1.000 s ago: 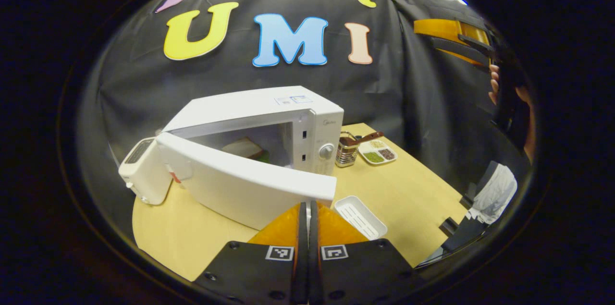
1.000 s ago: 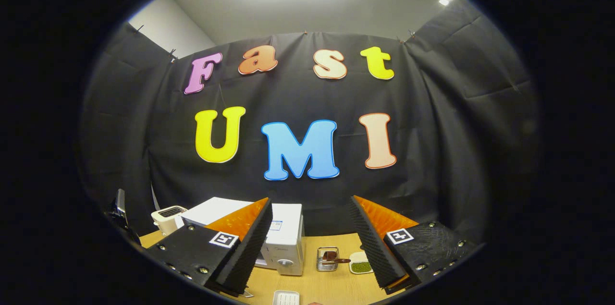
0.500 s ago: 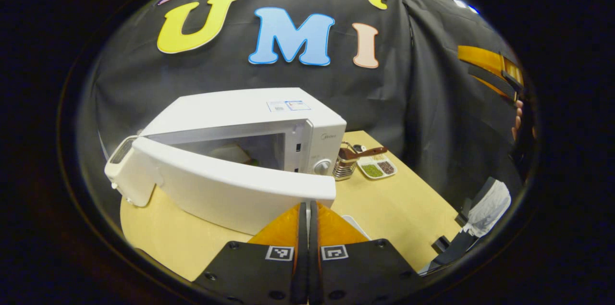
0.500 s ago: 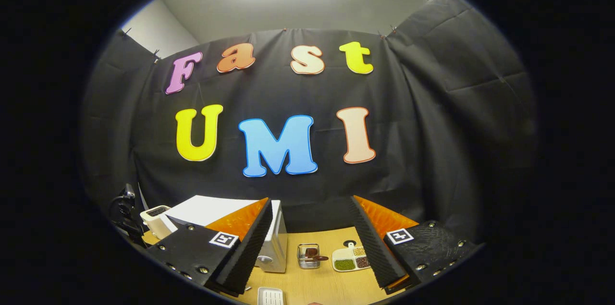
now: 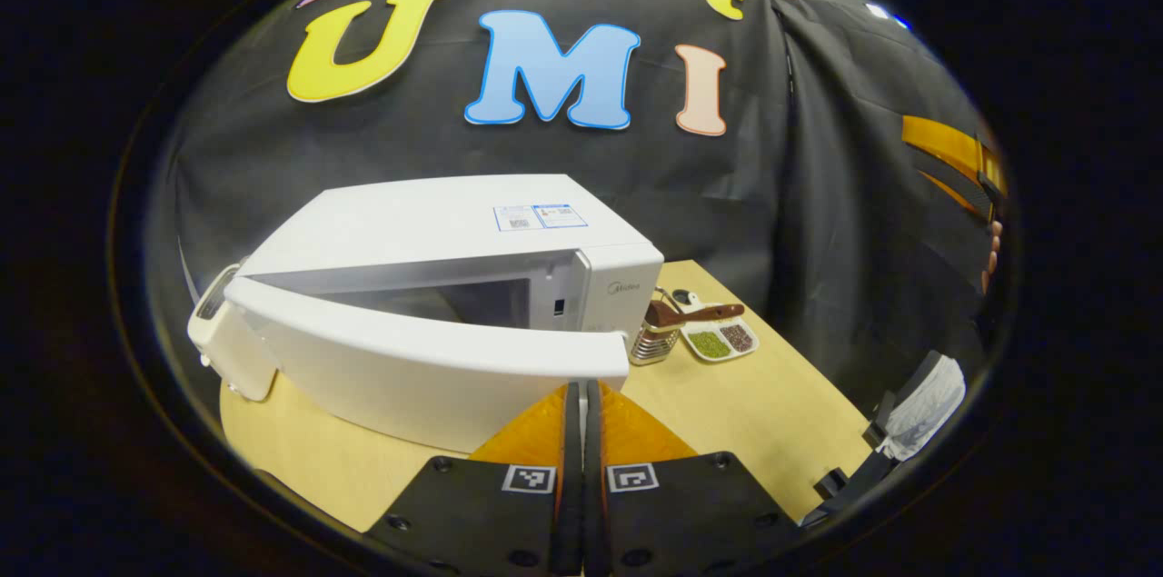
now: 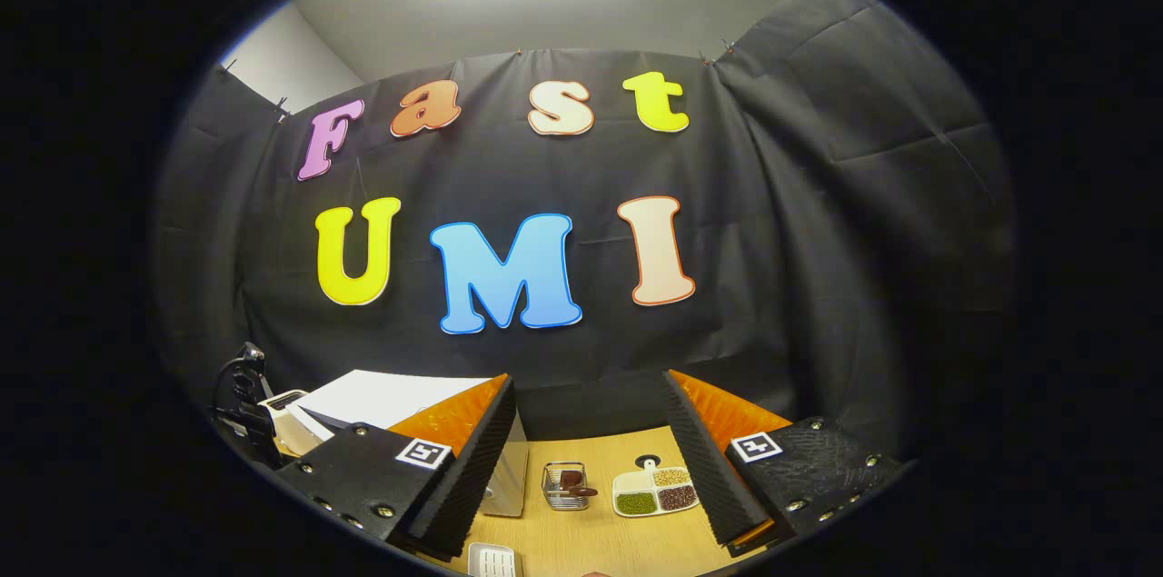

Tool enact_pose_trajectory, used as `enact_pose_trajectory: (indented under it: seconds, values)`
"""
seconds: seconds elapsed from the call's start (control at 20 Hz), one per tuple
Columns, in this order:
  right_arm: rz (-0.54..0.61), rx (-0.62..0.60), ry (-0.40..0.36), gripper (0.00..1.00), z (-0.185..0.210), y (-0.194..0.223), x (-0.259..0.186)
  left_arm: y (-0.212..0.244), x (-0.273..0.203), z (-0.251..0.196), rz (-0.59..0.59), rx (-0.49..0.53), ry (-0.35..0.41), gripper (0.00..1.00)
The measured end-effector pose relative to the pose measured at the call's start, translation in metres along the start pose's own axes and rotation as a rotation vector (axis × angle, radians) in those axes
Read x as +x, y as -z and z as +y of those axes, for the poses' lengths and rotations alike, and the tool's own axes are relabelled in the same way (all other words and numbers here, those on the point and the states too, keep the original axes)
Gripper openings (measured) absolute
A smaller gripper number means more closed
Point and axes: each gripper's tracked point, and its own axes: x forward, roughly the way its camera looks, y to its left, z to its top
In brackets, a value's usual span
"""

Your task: Open the microwave oven with the left hand, put the food in, and close the microwave oven.

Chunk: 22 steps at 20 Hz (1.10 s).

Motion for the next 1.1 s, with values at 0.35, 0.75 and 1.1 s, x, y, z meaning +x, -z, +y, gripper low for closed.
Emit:
enact_pose_trajectory:
  seconds: [0.35,0.75,1.1]
  values:
    - [0.015,-0.005,-0.013,0.96,-0.010,0.003,0.013,-0.021,0.032,0.006,-0.020,-0.035,-0.020,0.07]
    - [0.043,0.015,0.011,0.96,-0.034,0.014,0.025,-0.036,0.057,0.017,-0.036,-0.034,-0.075,0.07]
    - [0.019,-0.033,0.027,0.96,-0.046,0.011,0.031,-0.039,0.071,0.026,-0.044,-0.105,-0.087,0.05]
